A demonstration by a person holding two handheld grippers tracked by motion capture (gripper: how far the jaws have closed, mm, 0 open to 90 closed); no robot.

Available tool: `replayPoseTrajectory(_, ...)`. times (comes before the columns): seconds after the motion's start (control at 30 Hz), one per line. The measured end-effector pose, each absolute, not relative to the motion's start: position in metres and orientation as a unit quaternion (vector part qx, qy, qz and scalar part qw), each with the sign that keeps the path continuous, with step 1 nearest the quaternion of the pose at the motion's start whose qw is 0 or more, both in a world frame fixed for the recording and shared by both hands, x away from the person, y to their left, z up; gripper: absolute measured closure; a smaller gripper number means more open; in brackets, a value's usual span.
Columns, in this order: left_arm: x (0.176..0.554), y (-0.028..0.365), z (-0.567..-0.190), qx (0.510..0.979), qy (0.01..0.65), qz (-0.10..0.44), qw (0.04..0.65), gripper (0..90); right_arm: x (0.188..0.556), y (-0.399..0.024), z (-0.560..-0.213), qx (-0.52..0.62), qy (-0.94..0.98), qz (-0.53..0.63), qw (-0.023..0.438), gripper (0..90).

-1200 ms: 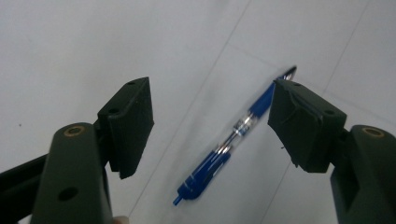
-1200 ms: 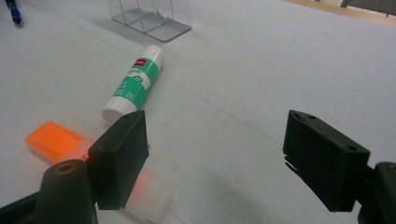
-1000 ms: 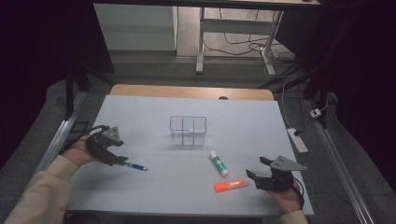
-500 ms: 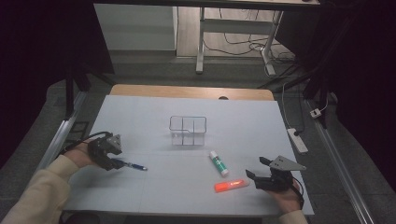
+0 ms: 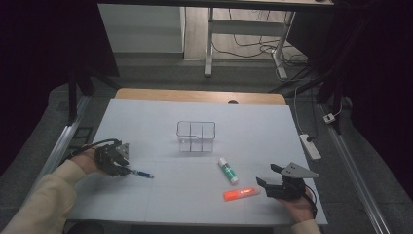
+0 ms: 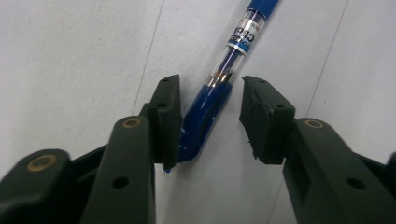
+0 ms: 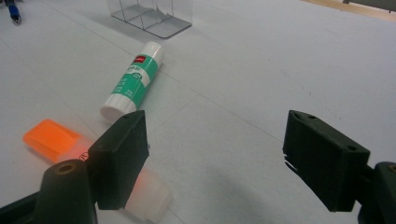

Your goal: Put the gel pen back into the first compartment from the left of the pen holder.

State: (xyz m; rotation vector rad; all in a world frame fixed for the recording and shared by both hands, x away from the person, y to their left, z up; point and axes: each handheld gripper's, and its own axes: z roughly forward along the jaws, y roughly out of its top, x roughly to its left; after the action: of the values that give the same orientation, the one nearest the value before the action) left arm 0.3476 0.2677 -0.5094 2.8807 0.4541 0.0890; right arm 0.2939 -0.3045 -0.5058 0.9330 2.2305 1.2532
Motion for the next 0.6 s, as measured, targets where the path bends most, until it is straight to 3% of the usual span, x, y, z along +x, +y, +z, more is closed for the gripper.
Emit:
replayPoseTrajectory(0.4, 0.3478, 0.2677, -0.511, 0.987, 0.112, 0.014, 0.115, 74.9, 0.2931, -0.3047, -0.5047, 0.335, 0.799, 0.454, 0.207, 22.0)
replayPoseTrajectory(0.6, 0.3469, 0.2677, -0.5107, 0.988, 0.103, 0.018, 0.115, 76.1, 0.2934, -0.305, -0.505, 0.336, 0.799, 0.454, 0.207, 21.9)
